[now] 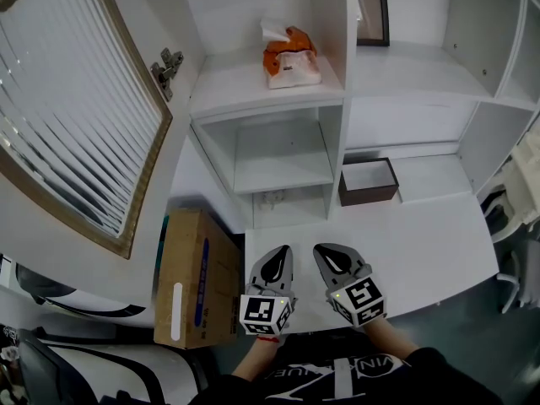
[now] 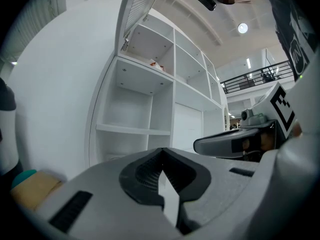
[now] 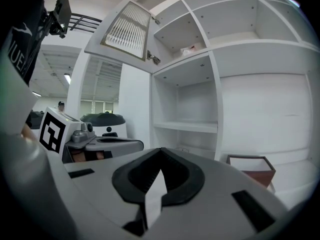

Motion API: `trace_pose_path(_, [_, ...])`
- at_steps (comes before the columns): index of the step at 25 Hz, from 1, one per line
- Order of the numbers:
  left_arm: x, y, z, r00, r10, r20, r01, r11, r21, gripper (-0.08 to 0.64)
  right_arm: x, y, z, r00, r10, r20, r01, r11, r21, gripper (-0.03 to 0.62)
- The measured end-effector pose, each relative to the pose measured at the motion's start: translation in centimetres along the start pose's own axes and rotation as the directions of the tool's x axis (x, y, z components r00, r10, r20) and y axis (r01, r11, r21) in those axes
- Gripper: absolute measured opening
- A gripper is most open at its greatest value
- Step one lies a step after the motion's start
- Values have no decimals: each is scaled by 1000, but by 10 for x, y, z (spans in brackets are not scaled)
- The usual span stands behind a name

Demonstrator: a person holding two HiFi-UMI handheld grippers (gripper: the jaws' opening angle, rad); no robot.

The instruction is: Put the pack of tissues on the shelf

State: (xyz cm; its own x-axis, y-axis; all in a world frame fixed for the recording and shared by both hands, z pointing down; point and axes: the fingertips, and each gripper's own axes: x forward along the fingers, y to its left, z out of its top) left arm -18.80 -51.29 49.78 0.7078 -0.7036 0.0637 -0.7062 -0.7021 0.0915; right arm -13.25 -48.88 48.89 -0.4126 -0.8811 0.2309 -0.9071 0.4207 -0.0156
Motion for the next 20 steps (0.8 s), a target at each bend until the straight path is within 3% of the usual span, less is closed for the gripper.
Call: trace_pose_path(20, [4, -7, -21, 997, -18, -78, 18, 1000, 0, 5, 3, 3, -30, 998, 18, -57, -16, 999, 40, 3])
